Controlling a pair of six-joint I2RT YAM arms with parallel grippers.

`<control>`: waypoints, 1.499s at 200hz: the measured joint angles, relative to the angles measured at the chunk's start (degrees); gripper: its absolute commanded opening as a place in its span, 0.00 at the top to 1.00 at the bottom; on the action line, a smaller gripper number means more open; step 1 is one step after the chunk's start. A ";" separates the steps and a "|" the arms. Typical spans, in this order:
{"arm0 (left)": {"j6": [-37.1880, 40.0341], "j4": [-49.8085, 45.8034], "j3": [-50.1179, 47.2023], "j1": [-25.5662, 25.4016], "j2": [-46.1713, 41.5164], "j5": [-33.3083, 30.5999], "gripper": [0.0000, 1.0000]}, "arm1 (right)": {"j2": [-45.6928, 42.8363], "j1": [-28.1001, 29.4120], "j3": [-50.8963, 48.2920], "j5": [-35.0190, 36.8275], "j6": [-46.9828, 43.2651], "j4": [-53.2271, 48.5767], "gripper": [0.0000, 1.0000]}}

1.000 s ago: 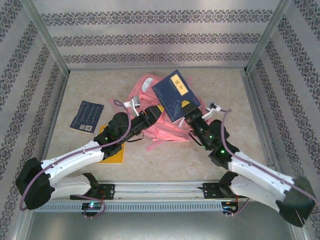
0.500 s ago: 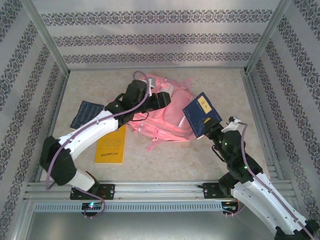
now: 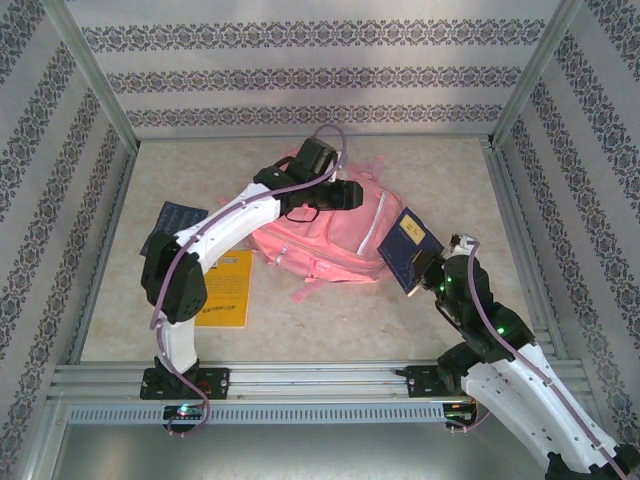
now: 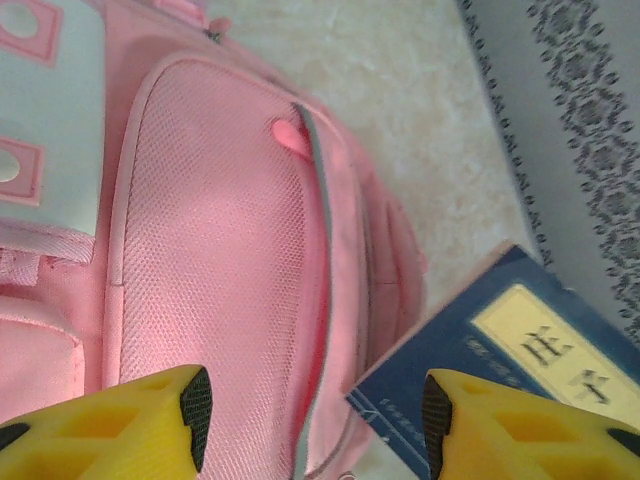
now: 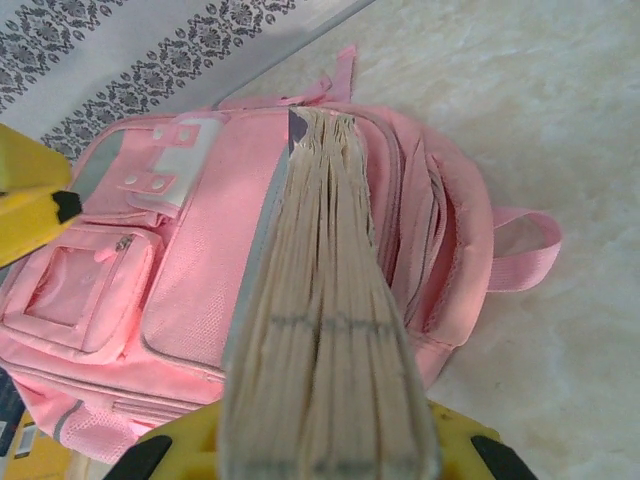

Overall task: Pack the student bag
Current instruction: Open the student bag at the center of the table.

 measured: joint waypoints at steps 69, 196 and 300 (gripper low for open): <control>1.29 -3.10 9.09 -0.33 10.95 5.66 0.46 | -4.07 -0.76 0.39 3.13 -3.61 -4.68 1.00; 2.27 -10.43 25.79 -4.57 27.56 9.16 0.99 | -7.87 -2.23 0.33 3.98 -4.66 -5.68 1.00; 6.78 -26.84 37.46 -3.39 24.44 6.71 1.00 | -10.84 -2.60 3.91 4.66 -5.07 -8.28 1.00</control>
